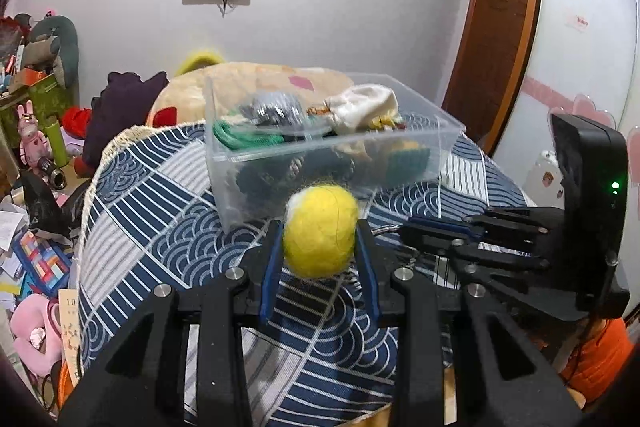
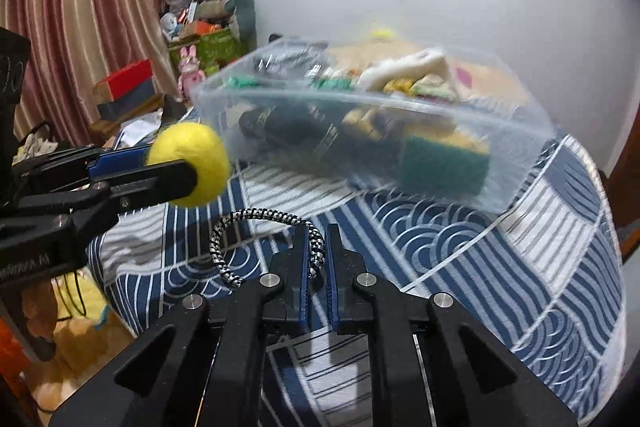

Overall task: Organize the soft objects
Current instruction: 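Drop the yellow ball into the box with the left gripper while the right drops the bracelet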

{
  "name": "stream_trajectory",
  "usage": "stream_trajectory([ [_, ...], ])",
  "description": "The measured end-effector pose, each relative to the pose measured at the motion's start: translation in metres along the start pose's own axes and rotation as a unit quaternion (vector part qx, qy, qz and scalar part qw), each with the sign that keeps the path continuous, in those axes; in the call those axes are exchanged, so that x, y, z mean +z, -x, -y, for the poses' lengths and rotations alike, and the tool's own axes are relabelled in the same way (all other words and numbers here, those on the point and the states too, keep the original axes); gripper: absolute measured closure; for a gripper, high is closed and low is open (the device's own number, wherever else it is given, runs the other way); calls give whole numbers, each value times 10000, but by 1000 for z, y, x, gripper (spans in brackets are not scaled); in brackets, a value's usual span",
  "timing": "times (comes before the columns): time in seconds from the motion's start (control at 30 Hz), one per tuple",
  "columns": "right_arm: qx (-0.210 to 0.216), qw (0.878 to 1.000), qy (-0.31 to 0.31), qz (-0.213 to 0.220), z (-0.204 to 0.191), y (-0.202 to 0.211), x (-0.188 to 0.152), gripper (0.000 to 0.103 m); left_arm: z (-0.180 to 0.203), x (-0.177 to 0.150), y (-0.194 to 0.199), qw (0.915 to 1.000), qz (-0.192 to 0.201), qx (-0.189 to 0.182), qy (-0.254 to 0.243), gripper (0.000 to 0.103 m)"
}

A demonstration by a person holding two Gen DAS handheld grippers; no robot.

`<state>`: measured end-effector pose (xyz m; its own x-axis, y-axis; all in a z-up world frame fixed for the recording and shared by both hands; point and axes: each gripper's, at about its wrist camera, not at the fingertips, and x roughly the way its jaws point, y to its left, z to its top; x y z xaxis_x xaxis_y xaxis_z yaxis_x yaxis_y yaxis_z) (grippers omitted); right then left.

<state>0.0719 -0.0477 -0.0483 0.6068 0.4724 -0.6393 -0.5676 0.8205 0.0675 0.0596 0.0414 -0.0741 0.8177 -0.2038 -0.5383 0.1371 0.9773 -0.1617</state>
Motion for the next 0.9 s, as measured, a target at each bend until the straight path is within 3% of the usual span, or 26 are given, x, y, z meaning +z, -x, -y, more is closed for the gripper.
stream_trajectory([
  [0.5, -873, 9883, -528, 1136, 50, 58, 39, 96, 6, 50, -2, 9986, 499, 12, -195, 68],
  [0.7, -1284, 9821, -664, 1208, 59, 46, 55, 96, 19, 61, -19, 9977, 506, 103, -438, 68],
  [0.9, -1640, 9798, -549, 1005, 60, 23, 63, 96, 22, 70, -48, 9987, 339, 42, -390, 69],
])
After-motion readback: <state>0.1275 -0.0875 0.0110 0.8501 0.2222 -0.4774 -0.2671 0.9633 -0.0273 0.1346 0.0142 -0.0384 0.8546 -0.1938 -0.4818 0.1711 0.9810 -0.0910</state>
